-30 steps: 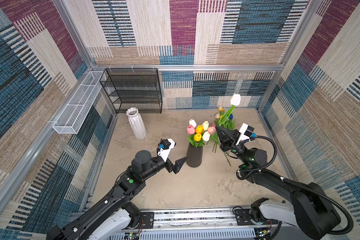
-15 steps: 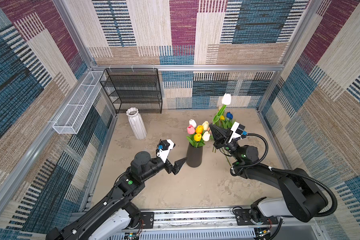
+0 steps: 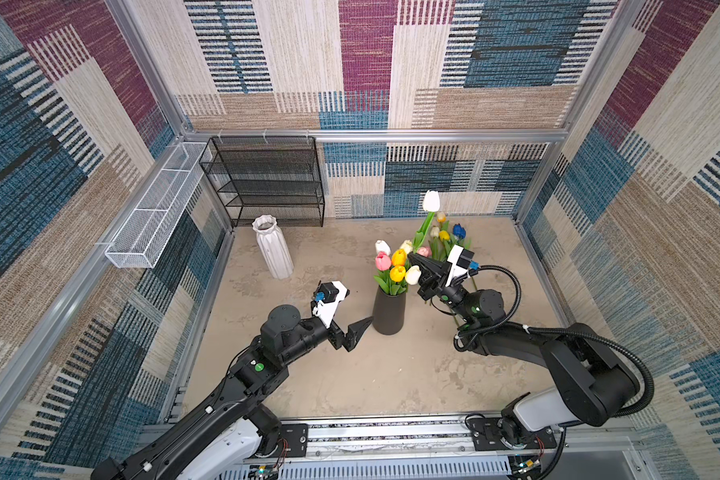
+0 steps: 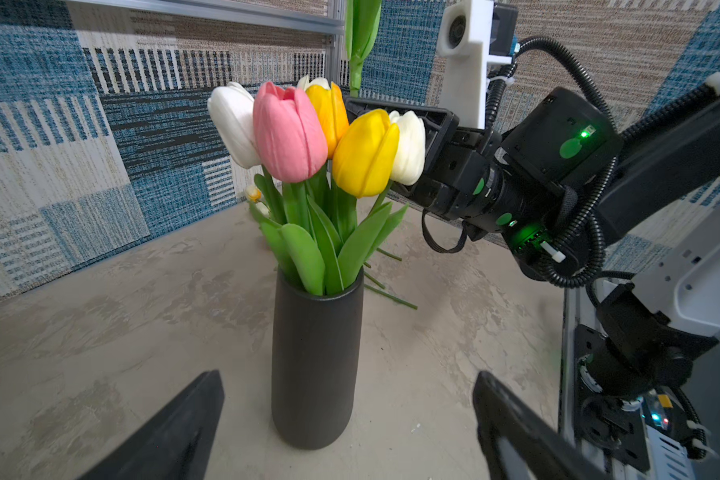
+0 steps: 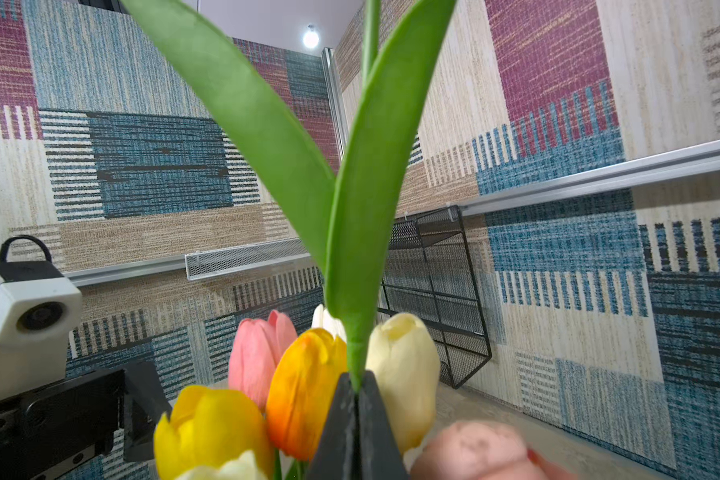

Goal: Arrange the flowers into the vase

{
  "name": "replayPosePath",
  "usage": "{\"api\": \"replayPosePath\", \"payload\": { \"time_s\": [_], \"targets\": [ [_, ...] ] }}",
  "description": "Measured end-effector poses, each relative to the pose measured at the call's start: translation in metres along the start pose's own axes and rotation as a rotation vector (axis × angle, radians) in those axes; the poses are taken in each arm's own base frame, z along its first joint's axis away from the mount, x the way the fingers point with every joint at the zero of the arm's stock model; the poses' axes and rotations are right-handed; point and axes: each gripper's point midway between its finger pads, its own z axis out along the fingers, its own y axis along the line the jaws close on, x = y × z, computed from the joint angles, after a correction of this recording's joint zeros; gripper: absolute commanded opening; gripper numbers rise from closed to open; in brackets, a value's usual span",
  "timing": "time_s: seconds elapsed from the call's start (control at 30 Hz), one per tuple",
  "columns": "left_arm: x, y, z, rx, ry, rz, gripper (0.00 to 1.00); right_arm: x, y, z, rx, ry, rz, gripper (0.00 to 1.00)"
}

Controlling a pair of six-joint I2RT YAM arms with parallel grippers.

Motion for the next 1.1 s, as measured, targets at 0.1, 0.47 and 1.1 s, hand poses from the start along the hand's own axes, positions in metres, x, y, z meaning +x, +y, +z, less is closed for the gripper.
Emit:
{"api": "replayPosePath", "payload": {
  "time_s": [0.1,0.47,1.1],
  "targets": [
    [0.001,0.000,0.000,0.000,0.002,0.000,0.97,0.006,0.003,-0.004,-0.007,0.018,-0.001,0.00],
    [0.008,0.002,0.006,-0.001,0.028,-0.007,0.97,-0.031,0.019,0.002,-0.057,-0.057,-0.086,0.00],
    [0.005,0.001,0.005,0.000,0.013,-0.005,0.96,-0.026,0.021,0.005,-0.080,-0.042,-0.108,0.00]
  ]
}}
